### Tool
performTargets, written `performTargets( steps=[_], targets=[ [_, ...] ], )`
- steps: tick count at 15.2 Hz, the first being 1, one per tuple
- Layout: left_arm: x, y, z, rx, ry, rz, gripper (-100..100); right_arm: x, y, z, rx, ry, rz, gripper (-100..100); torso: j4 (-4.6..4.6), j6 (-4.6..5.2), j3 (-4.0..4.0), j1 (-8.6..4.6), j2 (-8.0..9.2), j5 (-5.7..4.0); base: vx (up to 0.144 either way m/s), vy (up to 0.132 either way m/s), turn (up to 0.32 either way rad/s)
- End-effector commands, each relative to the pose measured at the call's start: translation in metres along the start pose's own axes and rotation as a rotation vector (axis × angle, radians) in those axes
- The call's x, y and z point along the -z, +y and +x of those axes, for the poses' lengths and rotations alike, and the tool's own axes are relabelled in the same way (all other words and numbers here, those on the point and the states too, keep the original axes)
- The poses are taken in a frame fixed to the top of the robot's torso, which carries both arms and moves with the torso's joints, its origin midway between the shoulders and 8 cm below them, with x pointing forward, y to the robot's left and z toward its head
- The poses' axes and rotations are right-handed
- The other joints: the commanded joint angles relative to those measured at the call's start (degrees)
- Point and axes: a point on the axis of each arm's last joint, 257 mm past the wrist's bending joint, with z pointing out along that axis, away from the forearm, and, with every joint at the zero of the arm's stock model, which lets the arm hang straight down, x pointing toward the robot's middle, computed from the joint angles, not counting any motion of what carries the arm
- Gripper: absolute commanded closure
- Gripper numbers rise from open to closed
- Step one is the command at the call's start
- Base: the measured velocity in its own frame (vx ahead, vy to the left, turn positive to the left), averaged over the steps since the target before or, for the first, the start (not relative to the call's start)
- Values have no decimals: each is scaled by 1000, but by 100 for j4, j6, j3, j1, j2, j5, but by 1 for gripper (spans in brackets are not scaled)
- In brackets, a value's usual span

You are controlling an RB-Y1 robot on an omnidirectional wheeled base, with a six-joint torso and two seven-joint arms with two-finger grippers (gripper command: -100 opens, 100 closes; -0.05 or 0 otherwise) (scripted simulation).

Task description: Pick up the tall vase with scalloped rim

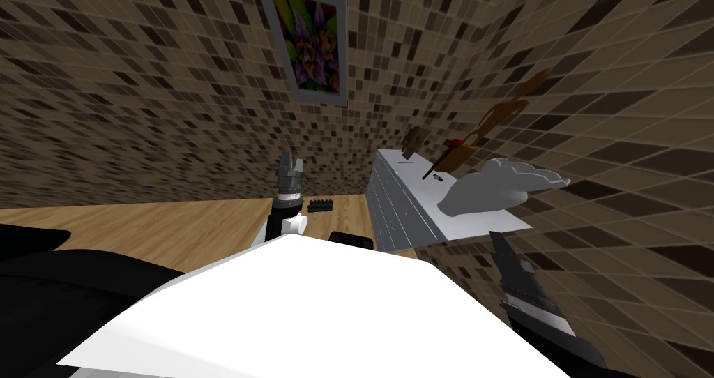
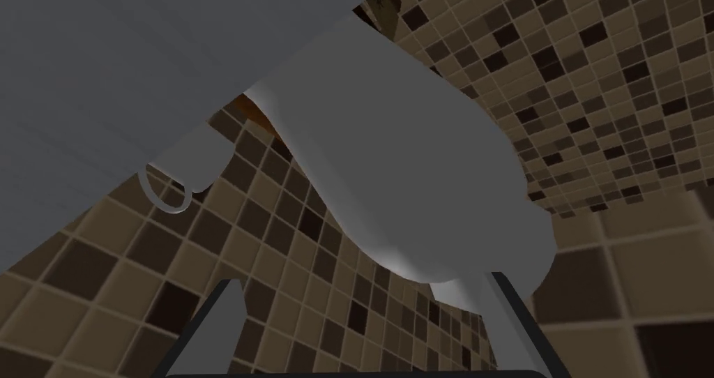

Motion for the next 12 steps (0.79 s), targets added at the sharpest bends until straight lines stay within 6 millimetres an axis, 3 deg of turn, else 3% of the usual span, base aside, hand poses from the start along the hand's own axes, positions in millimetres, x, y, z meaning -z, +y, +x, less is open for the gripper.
performTargets(
  steps=[1,2,3,5,6,8,9,12],
  targets=[
    [0,0,0,0,0,0,0,11,-9,-16,57,7,26,-100,0,0,0,0,0,0,74,41,66],
    [0,0,0,0,0,0,0,11,-9,-17,60,6,26,-100,0,-1,-1,1,-3,0,61,33,18],
    [0,0,0,0,0,0,0,28,-21,-26,103,34,60,-100,0,-1,-1,0,-2,0,63,53,57],
    [0,0,0,0,0,0,0,30,-22,-37,129,24,65,-100,0,-1,-1,9,-2,2,64,49,43],
    [0,0,0,0,0,0,0,45,-31,-44,164,54,95,-100,0,-1,-1,6,-1,2,68,34,68],
    [0,0,0,0,0,0,0,48,-32,-58,198,44,104,-100,-1,-1,-2,3,-4,1,72,33,41],
    [0,0,0,0,0,0,0,64,-39,-66,232,75,132,-100,-1,-1,-2,0,-4,1,87,34,72],
    [0,0,0,0,0,0,0,67,-39,-80,268,67,142,-100,-1,-1,-4,3,-5,1,61,34,27]
  ],
)
